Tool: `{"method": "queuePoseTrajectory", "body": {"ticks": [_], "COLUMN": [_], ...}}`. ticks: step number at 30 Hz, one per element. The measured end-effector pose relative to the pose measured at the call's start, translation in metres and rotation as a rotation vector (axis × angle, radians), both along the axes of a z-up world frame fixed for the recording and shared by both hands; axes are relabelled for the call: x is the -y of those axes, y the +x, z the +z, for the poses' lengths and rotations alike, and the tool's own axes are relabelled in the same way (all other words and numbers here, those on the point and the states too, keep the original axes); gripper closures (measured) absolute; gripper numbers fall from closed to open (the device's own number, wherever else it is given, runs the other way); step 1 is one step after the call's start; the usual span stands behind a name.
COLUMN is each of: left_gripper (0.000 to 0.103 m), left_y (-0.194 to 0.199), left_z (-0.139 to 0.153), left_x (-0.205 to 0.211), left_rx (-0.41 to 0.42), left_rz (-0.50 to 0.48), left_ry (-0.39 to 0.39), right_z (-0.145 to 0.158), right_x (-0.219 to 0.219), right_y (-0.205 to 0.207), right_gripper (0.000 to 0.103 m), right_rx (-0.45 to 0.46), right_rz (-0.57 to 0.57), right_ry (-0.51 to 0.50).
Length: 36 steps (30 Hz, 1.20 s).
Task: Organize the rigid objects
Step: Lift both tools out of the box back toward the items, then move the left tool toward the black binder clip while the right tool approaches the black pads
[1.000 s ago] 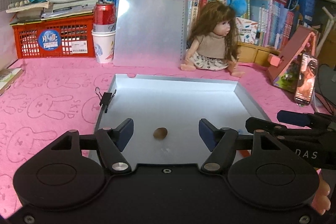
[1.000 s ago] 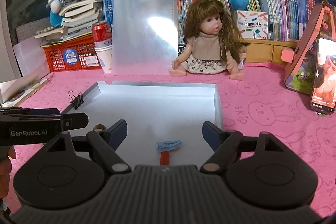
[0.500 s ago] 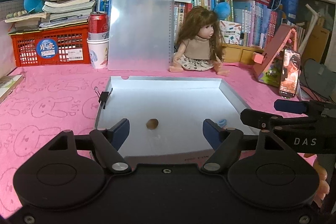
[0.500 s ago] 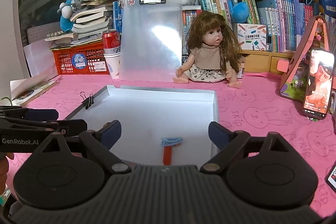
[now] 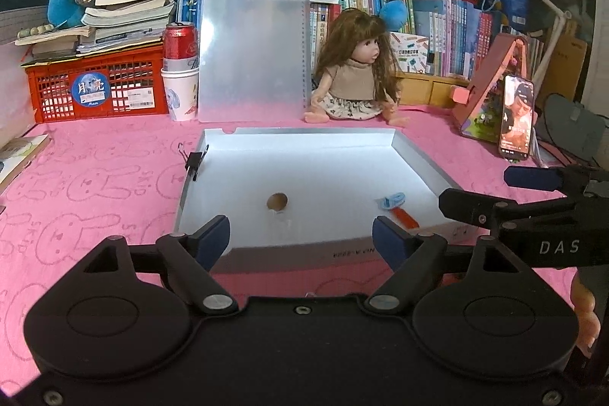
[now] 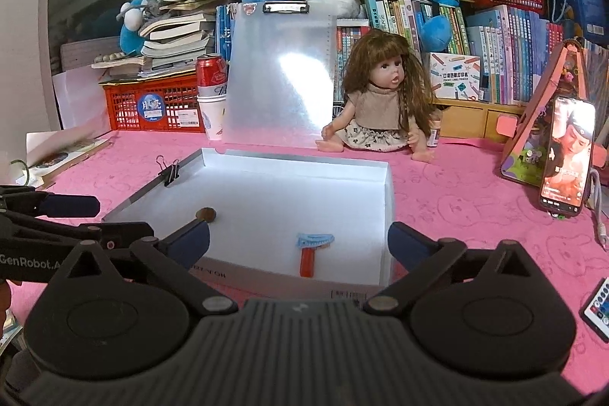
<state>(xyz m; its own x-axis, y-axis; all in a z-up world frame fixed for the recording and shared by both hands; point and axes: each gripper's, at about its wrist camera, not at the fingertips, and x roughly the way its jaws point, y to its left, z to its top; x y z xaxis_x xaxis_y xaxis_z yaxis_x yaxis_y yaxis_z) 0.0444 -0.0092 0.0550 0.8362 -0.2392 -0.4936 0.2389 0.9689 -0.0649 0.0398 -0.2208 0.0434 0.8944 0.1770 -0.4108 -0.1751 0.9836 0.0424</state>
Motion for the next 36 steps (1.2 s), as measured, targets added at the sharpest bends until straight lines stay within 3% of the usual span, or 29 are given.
{"method": "queuePoseTrajectory", "body": {"ticks": [36], "left_gripper": [0.019], "left_y": [-0.034], "left_z": [-0.031], "left_x": [-0.019], "left_rx": [-0.011], "left_rz": [0.032], "left_ry": [0.038], "right_z": [-0.041], "right_x": [0.01], "right_y": [-0.034], "right_gripper": [0.0], "right_rx": [-0.034], "right_rz": [-0.092], "right_ry": [-0.024]}}
